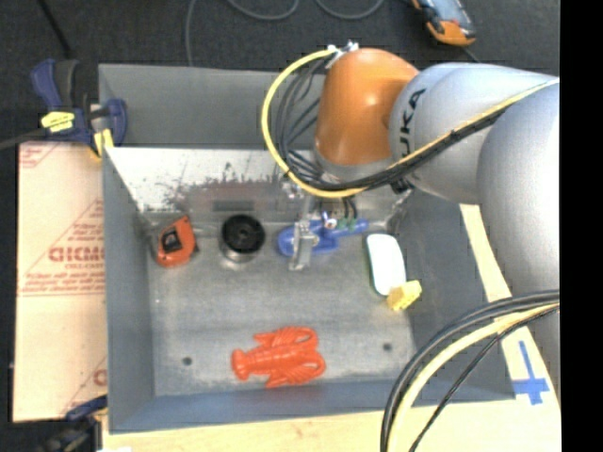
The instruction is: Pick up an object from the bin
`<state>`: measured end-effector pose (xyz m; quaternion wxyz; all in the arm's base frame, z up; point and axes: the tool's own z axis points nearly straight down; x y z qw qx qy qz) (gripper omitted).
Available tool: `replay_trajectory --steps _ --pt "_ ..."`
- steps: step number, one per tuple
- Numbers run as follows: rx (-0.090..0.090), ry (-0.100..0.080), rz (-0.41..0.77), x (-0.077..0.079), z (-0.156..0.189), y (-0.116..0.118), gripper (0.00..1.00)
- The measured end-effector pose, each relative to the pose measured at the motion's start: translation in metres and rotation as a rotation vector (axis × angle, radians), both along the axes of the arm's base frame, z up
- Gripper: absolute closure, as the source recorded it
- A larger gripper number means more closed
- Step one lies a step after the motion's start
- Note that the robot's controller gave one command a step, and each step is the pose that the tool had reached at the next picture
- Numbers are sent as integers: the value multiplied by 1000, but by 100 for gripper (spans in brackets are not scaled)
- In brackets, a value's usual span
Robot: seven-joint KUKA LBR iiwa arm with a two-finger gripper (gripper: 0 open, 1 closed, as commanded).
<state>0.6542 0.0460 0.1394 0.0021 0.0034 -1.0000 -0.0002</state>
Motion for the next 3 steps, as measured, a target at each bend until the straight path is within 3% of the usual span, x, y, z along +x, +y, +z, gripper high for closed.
replay_trajectory --steps 1,2,3 --pt "0 -8 -1 2 5 0 100" --pt "1 -8 -2 2 5 0 0" --pt "1 -8 -2 2 5 0 0"
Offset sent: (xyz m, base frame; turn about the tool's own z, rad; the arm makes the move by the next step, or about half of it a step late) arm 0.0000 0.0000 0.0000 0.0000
